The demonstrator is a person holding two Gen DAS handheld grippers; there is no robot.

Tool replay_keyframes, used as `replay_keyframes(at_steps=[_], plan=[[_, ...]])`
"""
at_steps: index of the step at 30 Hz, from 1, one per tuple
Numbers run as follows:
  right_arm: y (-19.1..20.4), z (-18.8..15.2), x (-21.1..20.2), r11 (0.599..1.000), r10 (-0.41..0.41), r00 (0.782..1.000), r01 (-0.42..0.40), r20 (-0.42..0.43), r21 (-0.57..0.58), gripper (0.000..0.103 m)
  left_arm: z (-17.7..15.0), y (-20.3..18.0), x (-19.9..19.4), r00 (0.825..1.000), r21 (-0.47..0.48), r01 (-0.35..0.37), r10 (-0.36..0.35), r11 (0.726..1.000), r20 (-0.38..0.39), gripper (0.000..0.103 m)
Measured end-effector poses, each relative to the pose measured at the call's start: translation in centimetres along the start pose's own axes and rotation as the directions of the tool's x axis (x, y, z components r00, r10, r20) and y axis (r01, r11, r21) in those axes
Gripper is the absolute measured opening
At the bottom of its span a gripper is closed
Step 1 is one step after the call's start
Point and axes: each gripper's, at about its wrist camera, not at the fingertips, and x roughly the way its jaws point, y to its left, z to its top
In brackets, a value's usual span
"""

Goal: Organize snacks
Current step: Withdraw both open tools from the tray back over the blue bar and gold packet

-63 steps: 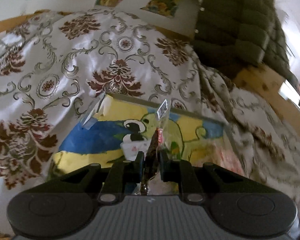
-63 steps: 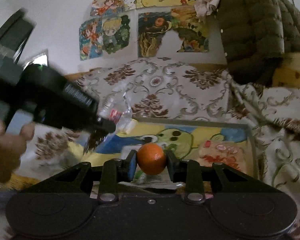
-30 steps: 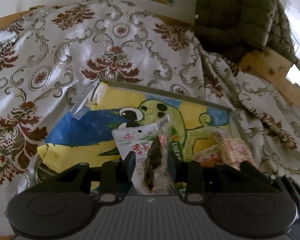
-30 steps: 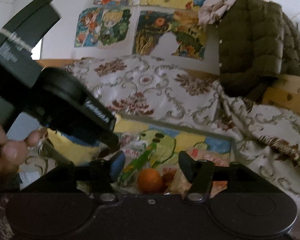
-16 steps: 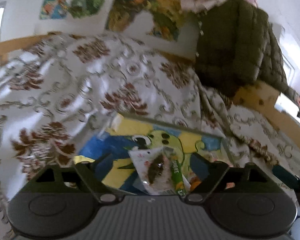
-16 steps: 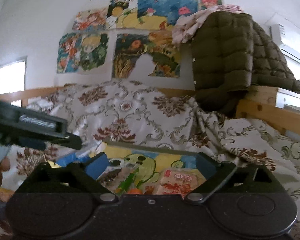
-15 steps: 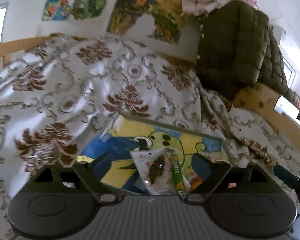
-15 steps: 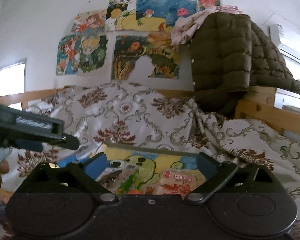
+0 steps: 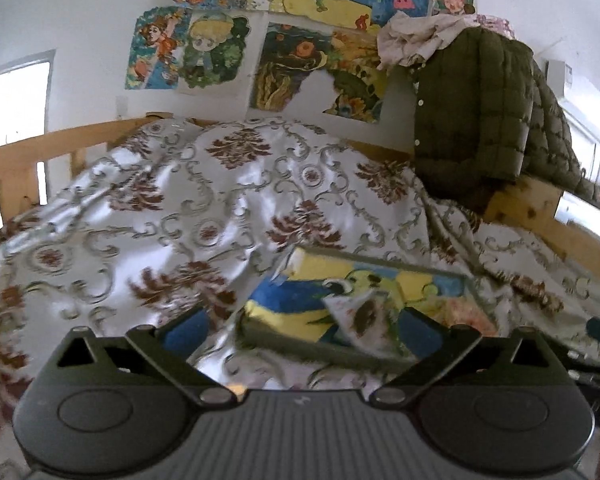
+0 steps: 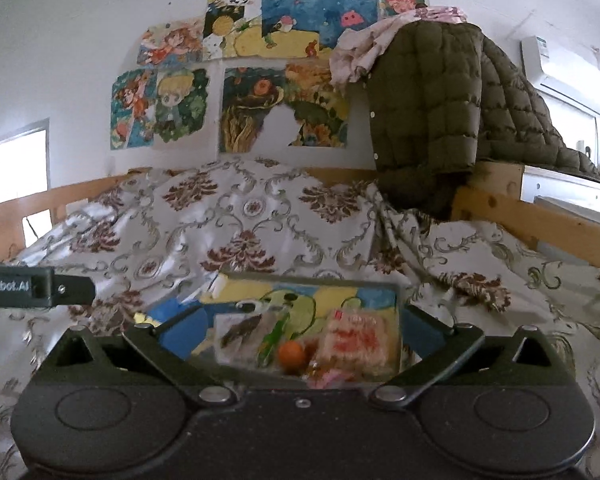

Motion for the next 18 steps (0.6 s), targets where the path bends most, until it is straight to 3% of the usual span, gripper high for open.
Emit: replay_keyframes(at_steps=[9,18], plan=[[2.7,-1.7,-4.4,0.999,0.046,0.998,-0.046,-0.048,0.003,0.102,-2.6,2.6,-5.7,0.997,0.036,-0.078,0.077,0.996,0.029,0.102],[5.3,-4.3,-8.1,0.997,0.077,0.99,-0.075,-0.117,0.015,0.102,-6.0,4.9,-9.8,0.992,0.032,-0.129,0.13,0.991,-0.006,0.102]])
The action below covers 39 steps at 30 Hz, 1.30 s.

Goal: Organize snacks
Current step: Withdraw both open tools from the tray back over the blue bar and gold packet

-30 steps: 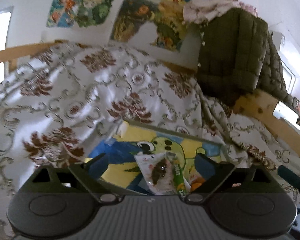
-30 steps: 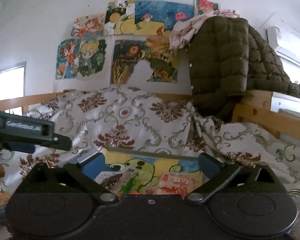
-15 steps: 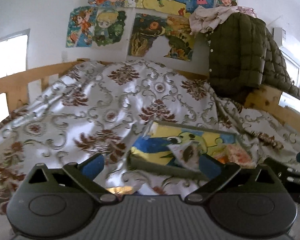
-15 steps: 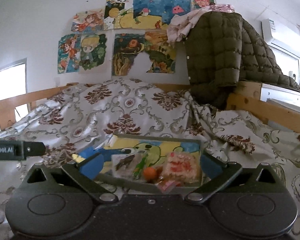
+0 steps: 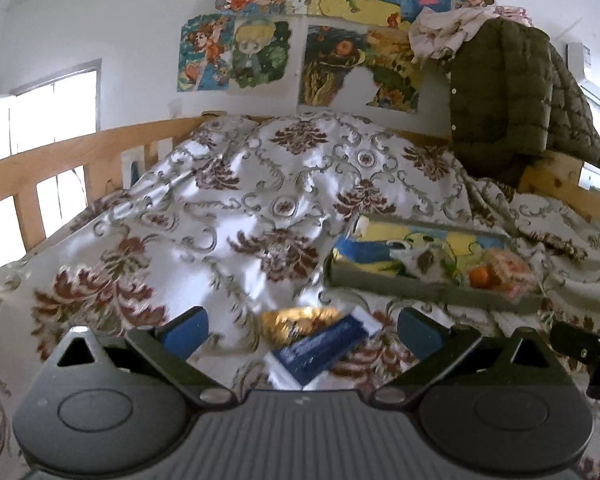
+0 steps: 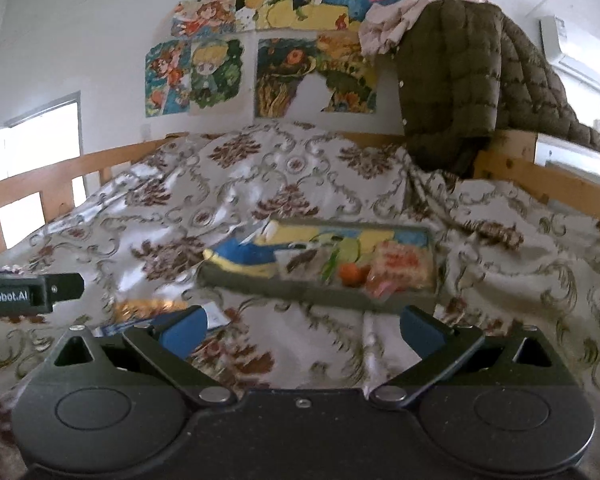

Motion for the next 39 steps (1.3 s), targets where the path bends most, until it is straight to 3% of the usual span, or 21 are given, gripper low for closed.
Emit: replay_keyframes(at_steps=[16,39], plan=[[3.6,-3.3,-1.5,1.0,0.014,0.997,-0.014,-0.073,-0.007,0.102,-2.4,3.8,-1.9,0.996,0.022,-0.081,0.082,0.996,-0.042,0.102],[4.4,-4.7,-0.5,0.996,0.092,0.99,-0.093,-0.109,-0.005,0.102,-3.7,3.7,0.0,0.975,0.018,-0.167,0.168,0.986,-0.144,0.102]])
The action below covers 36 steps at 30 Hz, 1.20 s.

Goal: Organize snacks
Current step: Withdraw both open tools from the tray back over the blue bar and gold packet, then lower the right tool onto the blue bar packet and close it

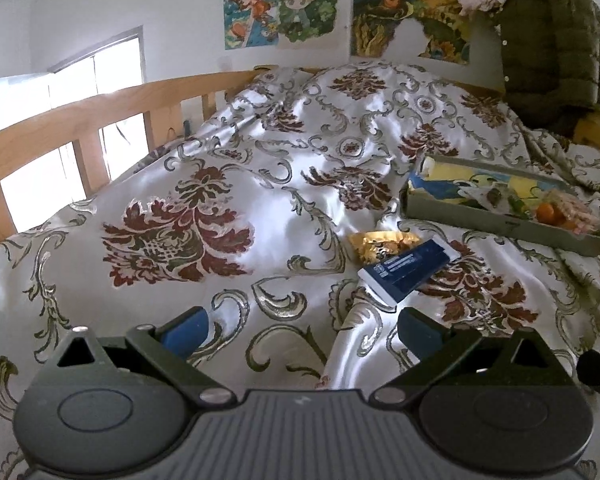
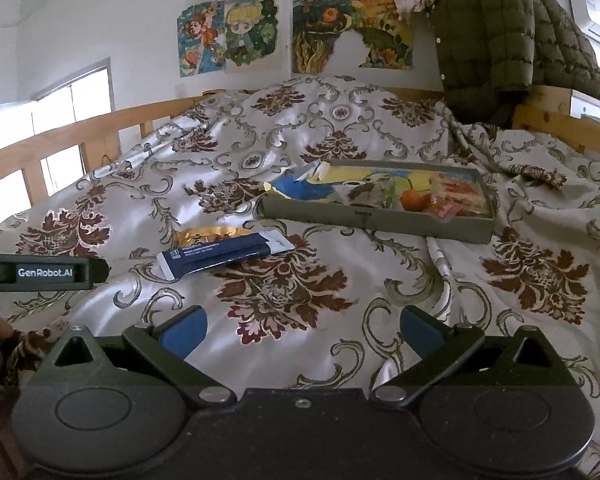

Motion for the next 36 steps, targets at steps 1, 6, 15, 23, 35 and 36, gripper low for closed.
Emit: replay_keyframes(at_steps=[1,6,15,23,35,36], plan=[[0.0,0.0,0.1,1.0,0.005,1.0,-0.005,-0.003,0.0,0.102,0.0,0.0,0.1,1.0,0.002,-0.01,0.01,1.0,-0.005,0.102],[0.6,0.5,1.4,0.999,0.041,0.999,-0.042,-0.02,-0.011,0.102,0.4,0.3,1.2,0.998,-0.016,-0.057,0.057,0.998,-0.033,0.102],[1.4,2.5,4.7,0.993,0.113,0.993,-0.114,-0.041,-0.025,0.102,2.2,1.1,3.5,0.992,0.032,-0.116,0.117,0.993,-0.039,0.102],[1.9,4.2,8.3,0.988,0.152,0.985,-0.153,-0.081,0.0,0.102,4.9,1.2,6.0,0.993,0.121,-0.106,0.111,0.987,-0.036,0.102],[3.5,7.1,14.2,0.986,0.159,0.979,-0.151,-0.128,0.069,0.102,7.7,1.3,10.4,0.994,0.204,-0.098,0.107,0.974,-0.035,0.102],[3.6,7.3,14.6,0.985,0.159,0.978,-0.149,-0.132,0.084,0.102,7.9,1.5,10.6,0.993,0.205,-0.102,0.111,0.973,-0.037,0.102]])
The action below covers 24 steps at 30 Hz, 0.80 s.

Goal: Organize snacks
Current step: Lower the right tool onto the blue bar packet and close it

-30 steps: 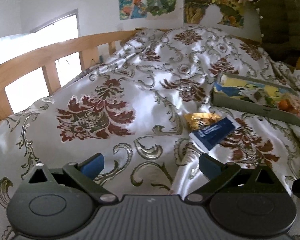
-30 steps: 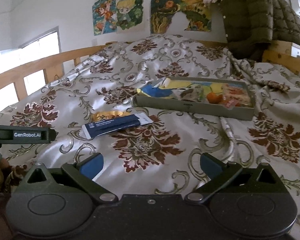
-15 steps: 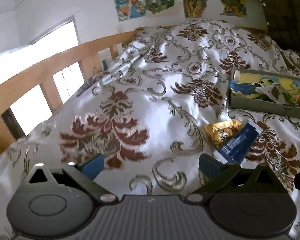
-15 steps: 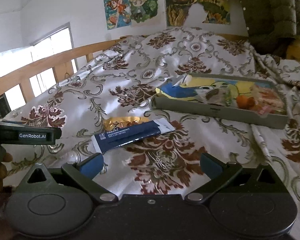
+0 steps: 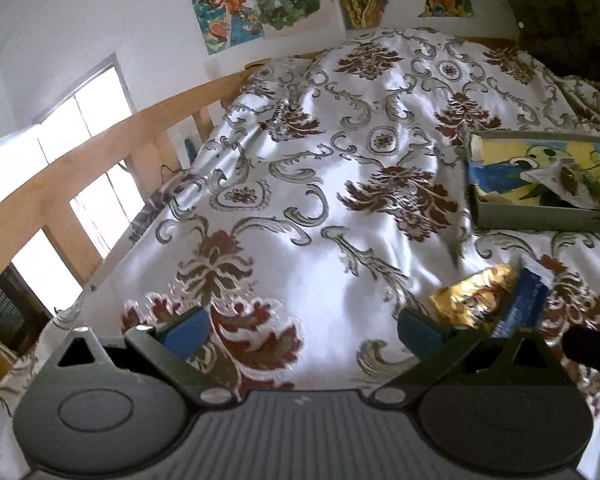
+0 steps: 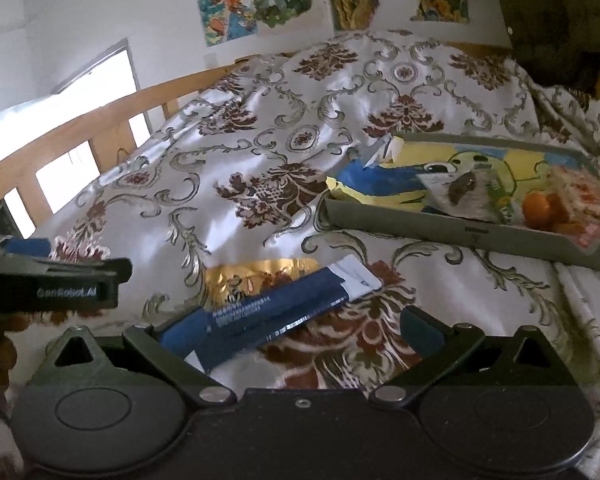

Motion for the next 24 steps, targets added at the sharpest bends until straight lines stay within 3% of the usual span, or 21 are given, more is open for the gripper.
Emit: replay_keyframes(at_steps=[5,9,14,18,24], plan=[[0.0,1.0,3.0,0.993,-0.002,0.998,0.009,-0.055,0.121,0.102,0.6,1.1,1.0,1.0,-0.026,-0.028,0.028,0.999,-0.009,0.103],[-0.4,0.8,5.6,0.964,0.021,0.992,0.013,-0.124,0.266,0.102,0.8,1.6,1.6,0.998,-0.032,-0.066,0.066,0.997,0.002,0.102],[0.8,0.1,7.4,0.972,0.001,0.985,0.041,-0.174,0.233,0.1,1.0,1.7,1.9,0.997,-0.019,-0.074,0.074,0.997,0.005,0.102],[0.8,-0.3,6.9,0.984,-0.008,0.986,0.037,-0.166,0.174,0.088,1.0,1.5,2.0,0.998,-0.013,-0.063,0.063,0.998,0.008,0.103],[-1.2,-1.1,5.7,0.993,0.023,0.981,-0.001,-0.191,0.115,0.07,0.8,0.2,2.5,0.996,0.015,0.085,-0.085,0.996,-0.006,0.103]])
